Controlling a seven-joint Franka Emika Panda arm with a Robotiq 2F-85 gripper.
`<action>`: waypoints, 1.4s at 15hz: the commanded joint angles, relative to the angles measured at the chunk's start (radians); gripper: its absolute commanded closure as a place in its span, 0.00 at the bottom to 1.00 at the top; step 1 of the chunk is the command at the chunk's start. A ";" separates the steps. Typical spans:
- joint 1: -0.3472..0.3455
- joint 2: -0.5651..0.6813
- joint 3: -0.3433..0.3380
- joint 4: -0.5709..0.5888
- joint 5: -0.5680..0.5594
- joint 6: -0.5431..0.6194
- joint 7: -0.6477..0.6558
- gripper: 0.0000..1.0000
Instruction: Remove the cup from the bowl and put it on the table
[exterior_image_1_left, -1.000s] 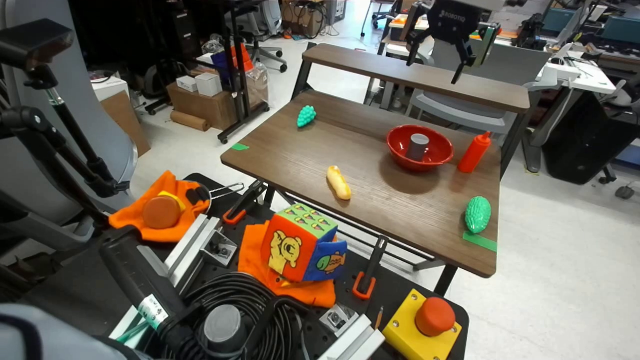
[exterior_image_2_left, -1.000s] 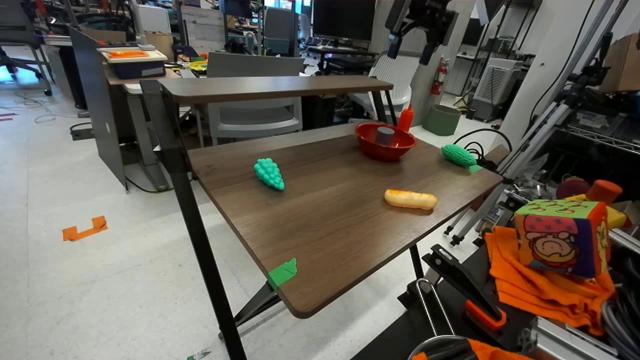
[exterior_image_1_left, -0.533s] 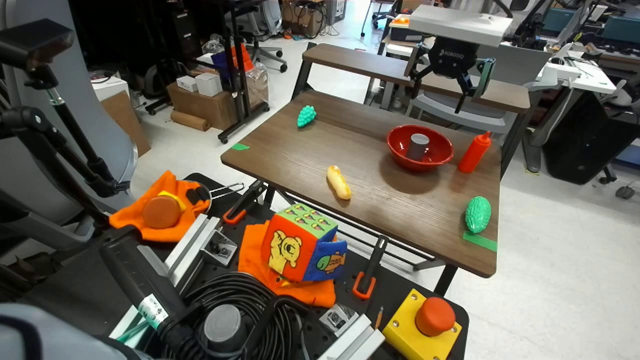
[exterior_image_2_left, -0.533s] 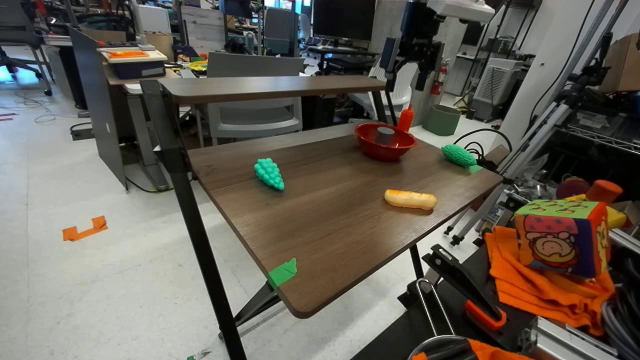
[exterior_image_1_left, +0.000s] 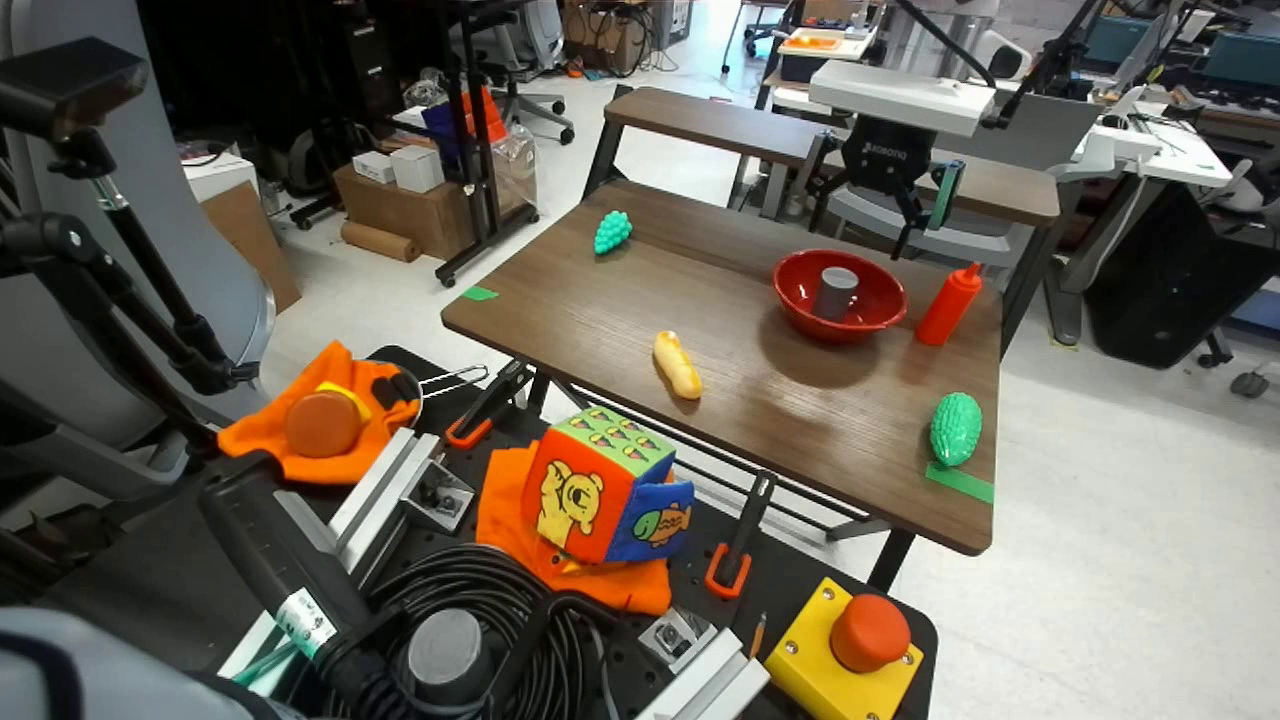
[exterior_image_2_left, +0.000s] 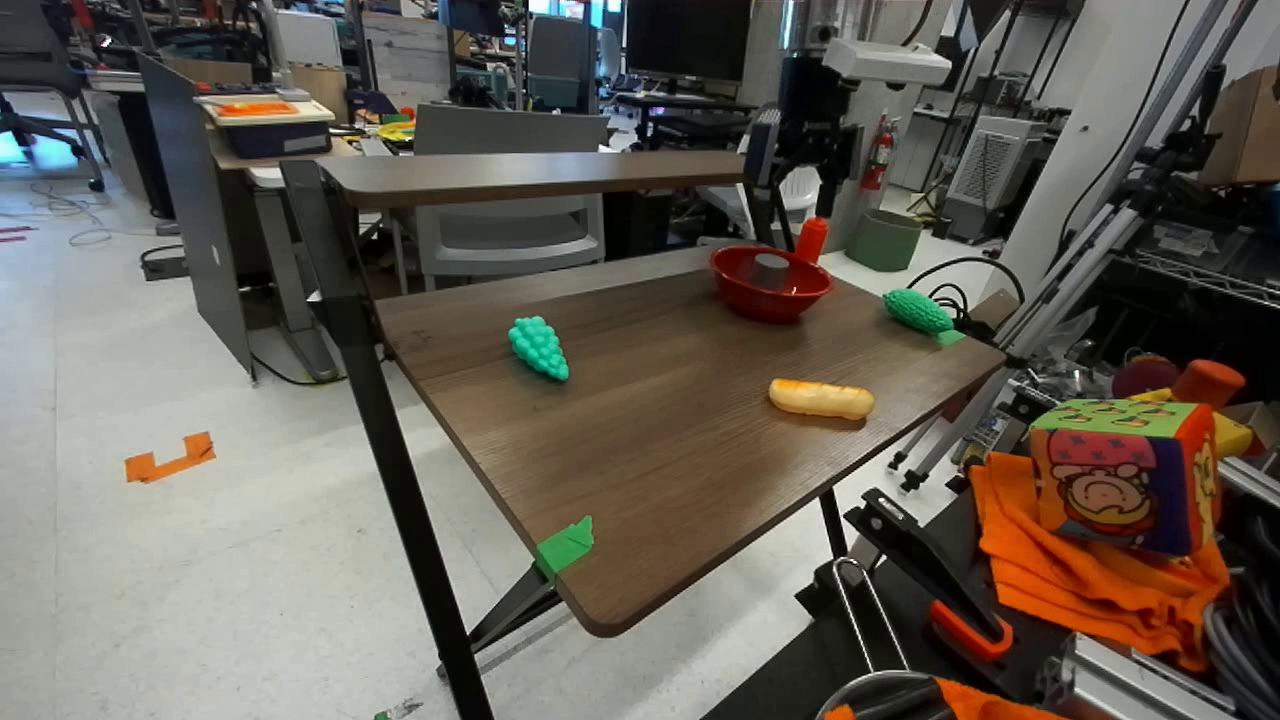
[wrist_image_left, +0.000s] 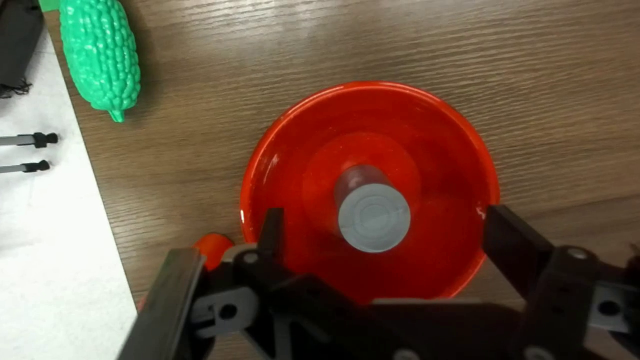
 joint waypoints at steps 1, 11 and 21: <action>-0.018 0.084 0.022 0.105 -0.025 -0.058 -0.002 0.00; -0.009 0.262 0.024 0.302 -0.027 -0.119 0.012 0.00; 0.000 0.260 0.016 0.360 -0.044 -0.245 0.070 0.80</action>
